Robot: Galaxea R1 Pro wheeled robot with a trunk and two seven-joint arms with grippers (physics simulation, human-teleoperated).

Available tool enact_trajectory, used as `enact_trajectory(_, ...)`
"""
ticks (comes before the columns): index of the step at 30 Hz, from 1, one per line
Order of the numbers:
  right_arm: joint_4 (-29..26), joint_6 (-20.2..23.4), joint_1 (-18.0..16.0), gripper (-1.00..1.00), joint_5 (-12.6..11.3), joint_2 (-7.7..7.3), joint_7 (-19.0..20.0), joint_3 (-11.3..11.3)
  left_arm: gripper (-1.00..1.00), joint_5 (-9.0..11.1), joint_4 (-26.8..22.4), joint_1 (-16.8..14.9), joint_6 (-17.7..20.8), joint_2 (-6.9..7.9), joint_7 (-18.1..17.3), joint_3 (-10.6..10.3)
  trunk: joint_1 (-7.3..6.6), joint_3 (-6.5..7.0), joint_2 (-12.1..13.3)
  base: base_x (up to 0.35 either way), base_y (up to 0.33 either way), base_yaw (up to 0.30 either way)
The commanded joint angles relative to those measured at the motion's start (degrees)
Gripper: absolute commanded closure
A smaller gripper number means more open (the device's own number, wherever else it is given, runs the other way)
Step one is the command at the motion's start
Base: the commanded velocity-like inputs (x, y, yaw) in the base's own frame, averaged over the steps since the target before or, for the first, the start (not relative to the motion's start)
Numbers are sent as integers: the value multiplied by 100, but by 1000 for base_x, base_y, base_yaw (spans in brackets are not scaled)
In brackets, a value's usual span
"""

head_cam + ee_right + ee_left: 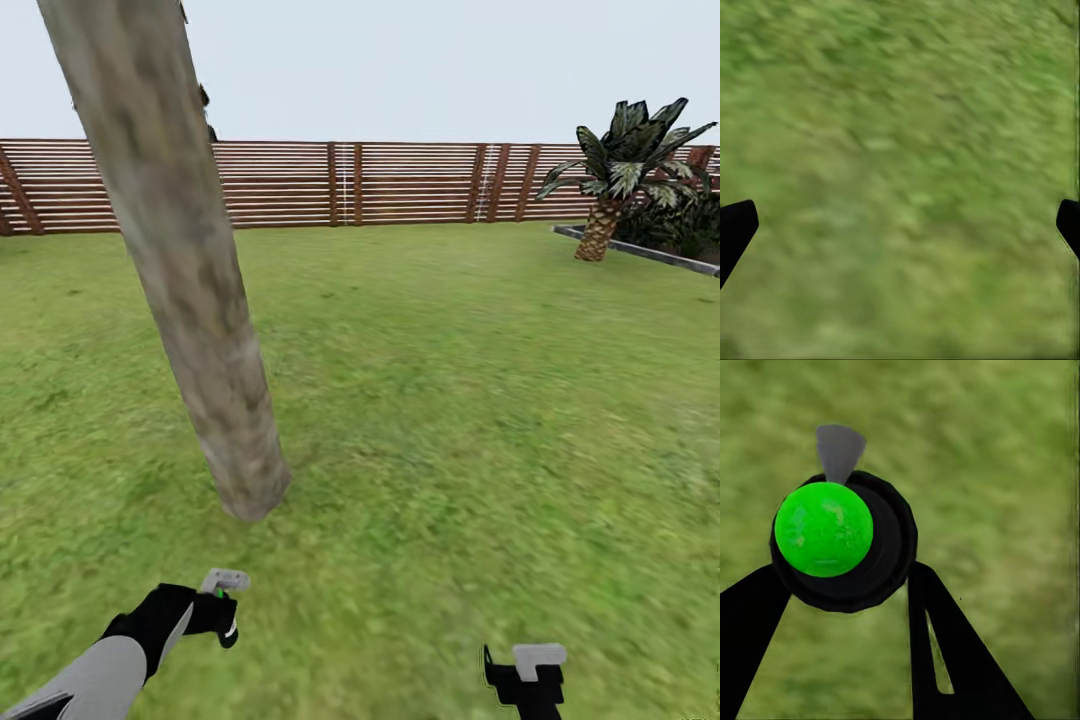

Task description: In the garden, pick up the pesticide atomizer on the floor and spray pesticide onto both trees until each tree trunk is fully covered.

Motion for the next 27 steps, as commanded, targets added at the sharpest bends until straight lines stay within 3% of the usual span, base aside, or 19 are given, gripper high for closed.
enact_trajectory(1, 10, -15, -6, -100, 36, 1, -30, -25, 100, -48, -16, 0, 30, -5, -44, 49, 2, -5, -2, 285, -103, -196)
enact_trajectory(10, 11, -15, -6, -100, 2, 1, -29, -14, 100, -56, -47, -13, 33, 48, -27, 79, 2, -5, -2, 247, -147, -38)
enact_trajectory(18, 20, -15, -6, -100, 11, -2, -28, -13, 100, -77, -361, 27, 48, 128, -25, 77, 2, -5, -2, 43, -14, -1)
enact_trajectory(23, 26, -15, -6, -100, 12, 0, -23, -10, 100, -47, -470, 19, 179, 413, -33, 88, 2, -5, -2, 1, 0, 0)
enact_trajectory(24, 46, -15, -6, -100, 30, 0, -11, -4, 100, 156, -702, -446, 532, 330, -42, 85, 2, -5, -2, -26, 0, 0)
enact_trajectory(27, 48, -15, -6, -100, 30, -5, -11, -4, 100, 157, -702, -447, 532, 332, -42, 85, 2, -5, -2, -9, 0, 0)
